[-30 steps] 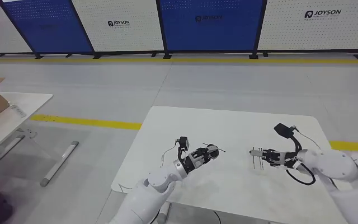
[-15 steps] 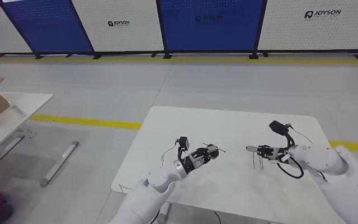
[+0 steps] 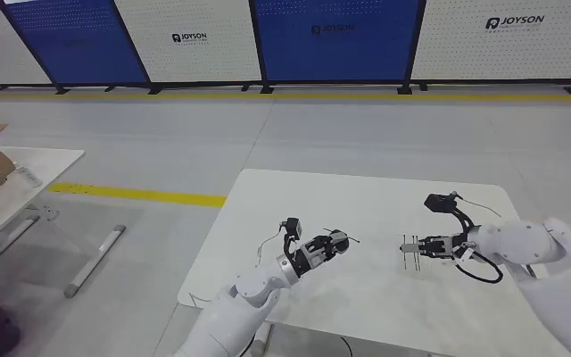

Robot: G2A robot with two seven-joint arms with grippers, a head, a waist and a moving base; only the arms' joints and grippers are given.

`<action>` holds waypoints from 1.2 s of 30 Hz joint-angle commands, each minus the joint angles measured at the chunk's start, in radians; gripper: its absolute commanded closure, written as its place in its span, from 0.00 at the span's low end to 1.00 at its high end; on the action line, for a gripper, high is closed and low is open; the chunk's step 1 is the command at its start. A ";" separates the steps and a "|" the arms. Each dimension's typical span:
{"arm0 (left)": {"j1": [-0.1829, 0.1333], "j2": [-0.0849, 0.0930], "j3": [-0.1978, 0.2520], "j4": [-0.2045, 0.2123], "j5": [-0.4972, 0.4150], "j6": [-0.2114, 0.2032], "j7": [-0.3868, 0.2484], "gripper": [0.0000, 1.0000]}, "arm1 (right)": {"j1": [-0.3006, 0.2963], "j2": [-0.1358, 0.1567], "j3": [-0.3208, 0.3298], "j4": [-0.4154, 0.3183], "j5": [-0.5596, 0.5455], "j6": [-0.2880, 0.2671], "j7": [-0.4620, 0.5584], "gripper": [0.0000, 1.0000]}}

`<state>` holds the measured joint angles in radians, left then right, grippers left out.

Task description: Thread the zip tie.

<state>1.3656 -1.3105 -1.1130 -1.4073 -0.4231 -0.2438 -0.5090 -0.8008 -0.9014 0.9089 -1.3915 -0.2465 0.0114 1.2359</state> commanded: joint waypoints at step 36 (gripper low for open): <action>0.000 0.000 0.000 0.000 0.000 0.000 0.000 1.00 | 0.192 -0.136 -0.212 0.314 0.040 0.188 -0.038 0.62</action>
<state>1.3656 -1.3105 -1.1130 -1.4073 -0.4231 -0.2438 -0.5090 -0.6118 -1.0335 0.7027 -1.0882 -0.2046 0.1989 1.1976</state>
